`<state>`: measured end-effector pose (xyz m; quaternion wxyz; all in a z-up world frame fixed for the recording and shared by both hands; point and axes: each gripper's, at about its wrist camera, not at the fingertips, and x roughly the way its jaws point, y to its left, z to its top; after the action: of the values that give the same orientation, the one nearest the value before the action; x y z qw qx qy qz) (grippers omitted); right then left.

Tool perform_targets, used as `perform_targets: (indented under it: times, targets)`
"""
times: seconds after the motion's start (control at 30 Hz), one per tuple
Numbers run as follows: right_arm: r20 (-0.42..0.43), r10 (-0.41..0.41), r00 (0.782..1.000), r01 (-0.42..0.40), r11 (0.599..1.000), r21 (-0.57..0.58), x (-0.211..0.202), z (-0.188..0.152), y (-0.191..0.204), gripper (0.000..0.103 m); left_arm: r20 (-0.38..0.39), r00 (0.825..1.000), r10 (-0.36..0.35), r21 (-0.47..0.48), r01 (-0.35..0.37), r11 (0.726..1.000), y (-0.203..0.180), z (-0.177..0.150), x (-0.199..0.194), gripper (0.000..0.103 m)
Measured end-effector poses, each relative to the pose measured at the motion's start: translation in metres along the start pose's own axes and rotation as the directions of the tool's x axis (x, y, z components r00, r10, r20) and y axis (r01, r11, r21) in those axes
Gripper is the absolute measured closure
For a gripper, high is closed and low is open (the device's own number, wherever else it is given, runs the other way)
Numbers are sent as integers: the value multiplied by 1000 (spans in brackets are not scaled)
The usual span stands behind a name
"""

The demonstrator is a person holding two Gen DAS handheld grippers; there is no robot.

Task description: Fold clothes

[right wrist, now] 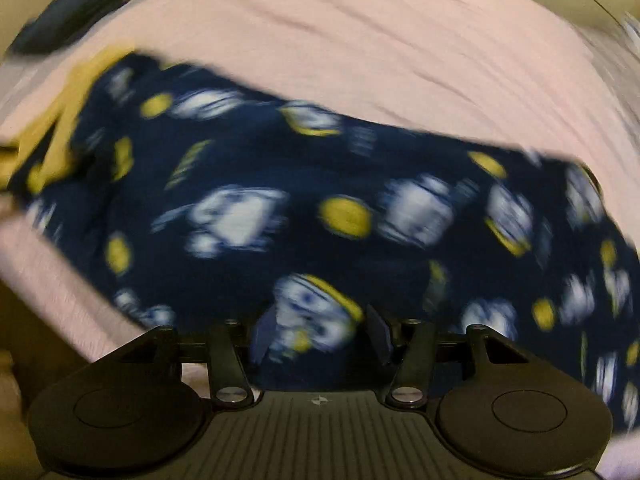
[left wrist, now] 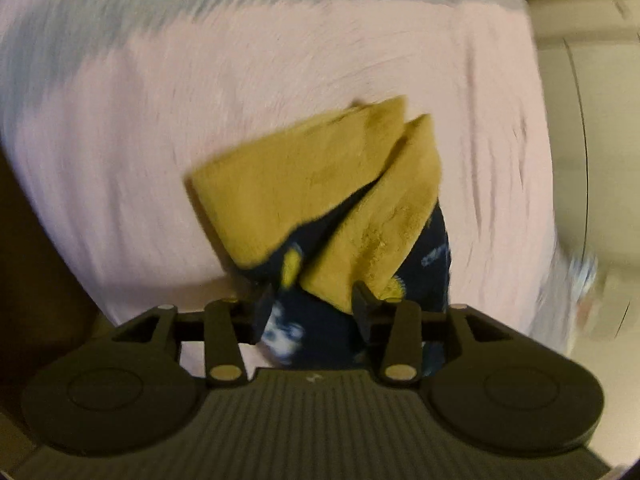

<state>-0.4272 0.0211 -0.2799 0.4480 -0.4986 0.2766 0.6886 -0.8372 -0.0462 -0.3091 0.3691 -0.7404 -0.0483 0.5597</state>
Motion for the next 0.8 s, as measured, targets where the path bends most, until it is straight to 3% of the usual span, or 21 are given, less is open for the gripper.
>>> perform_targets:
  times: [0.2,0.27,0.3,0.37,0.4,0.47,0.53,0.57,0.63,0.7,0.77,0.8]
  targets:
    - [72,59,996,-57,998,-30,-10,-5,5,51,50,999,10,-77,-6,997,-4,-6,26,62]
    - [87,103,991,-95,992,-87,-11,-7,15,51,63,998,6,-103,1,995,-3,-4,30,73]
    - [81,110,991,-100,988,-116,-9,-9,21,51,71,997,-5,-99,12,995,-3,-2,29,103]
    - [52,93,994,-82,980,-181,-5,-14,33,51,113,993,-29,-36,34,999,-9,1,16,103]
    - [48,87,995,-76,977,-200,-3,-16,36,51,160,985,-65,60,56,997,-17,2,0,103]
    - [52,90,995,-78,977,-198,-4,-21,36,51,228,967,-110,250,51,967,-30,6,-31,103]
    - [55,94,994,-82,978,-193,-5,-24,36,51,275,952,-133,420,5,908,-39,12,-60,103]
    - [56,95,994,-82,977,-196,-6,-24,36,51,285,953,-107,469,-41,882,-38,16,-66,103]
    - [42,97,994,-85,969,-233,-4,-26,42,51,274,962,-14,533,-140,835,-28,26,-59,103]
    - [15,99,995,-93,968,-234,0,-25,43,51,253,964,77,553,-209,807,-14,30,-43,102]
    - [-10,115,993,-115,979,-169,1,-22,37,51,236,963,130,554,-243,796,-8,29,-28,102]
    - [-12,125,992,-125,984,-123,0,-21,32,51,233,964,124,541,-235,808,-8,28,-30,101]
